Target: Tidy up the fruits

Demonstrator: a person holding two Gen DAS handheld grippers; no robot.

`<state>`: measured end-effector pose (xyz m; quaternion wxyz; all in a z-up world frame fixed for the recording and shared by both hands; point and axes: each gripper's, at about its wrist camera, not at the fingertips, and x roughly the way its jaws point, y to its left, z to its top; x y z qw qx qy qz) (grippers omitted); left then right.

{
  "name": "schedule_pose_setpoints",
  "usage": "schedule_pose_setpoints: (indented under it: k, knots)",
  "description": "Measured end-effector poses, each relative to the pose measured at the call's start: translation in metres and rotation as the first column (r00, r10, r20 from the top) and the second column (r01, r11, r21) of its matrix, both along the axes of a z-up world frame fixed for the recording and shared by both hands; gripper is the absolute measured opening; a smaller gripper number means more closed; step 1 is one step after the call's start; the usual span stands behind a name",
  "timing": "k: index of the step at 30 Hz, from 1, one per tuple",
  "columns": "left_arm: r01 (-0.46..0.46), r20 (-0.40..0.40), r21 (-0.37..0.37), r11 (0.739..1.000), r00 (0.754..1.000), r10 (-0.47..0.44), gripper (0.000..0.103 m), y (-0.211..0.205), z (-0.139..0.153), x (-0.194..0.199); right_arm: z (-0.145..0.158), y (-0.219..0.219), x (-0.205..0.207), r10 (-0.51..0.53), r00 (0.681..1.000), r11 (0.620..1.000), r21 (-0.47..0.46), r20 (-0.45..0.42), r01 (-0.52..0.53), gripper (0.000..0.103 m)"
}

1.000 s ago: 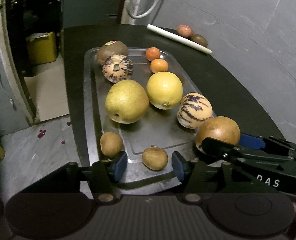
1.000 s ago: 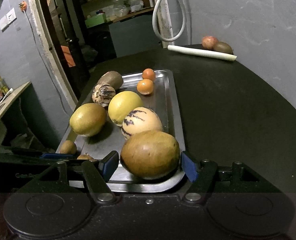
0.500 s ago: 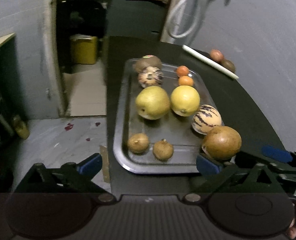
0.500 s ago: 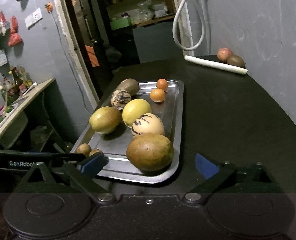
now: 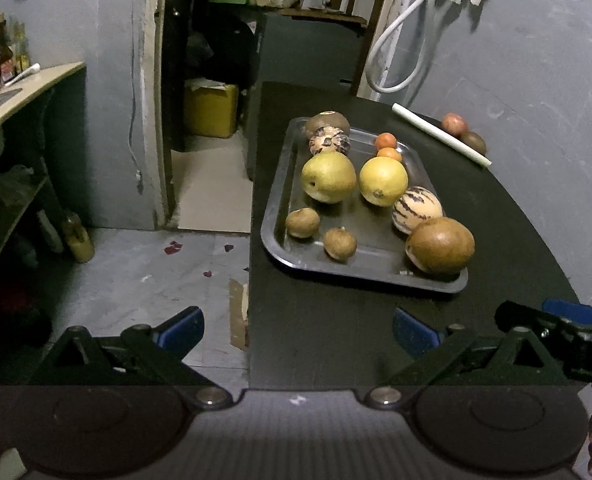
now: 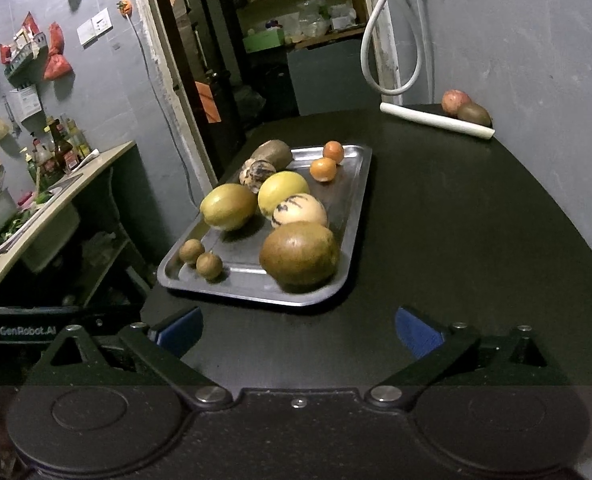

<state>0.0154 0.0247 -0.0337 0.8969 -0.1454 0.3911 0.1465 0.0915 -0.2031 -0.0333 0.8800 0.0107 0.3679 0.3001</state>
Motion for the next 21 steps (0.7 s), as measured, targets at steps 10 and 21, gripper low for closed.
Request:
schedule_pose_setpoints:
  k: [10, 21]
  knots:
    - [-0.014, -0.02, 0.016, 1.0, 1.0, 0.015, 0.102, -0.014, -0.004, -0.021, -0.006, -0.016, -0.014, -0.003, 1.0, 1.0, 0.001, -0.029, 0.003, 0.102]
    - [-0.017, -0.019, 0.023, 1.0, 1.0, 0.017, 0.102, -0.019, -0.003, -0.027, -0.004, -0.021, -0.018, 0.01, 1.0, 1.0, 0.006, -0.025, -0.01, 0.102]
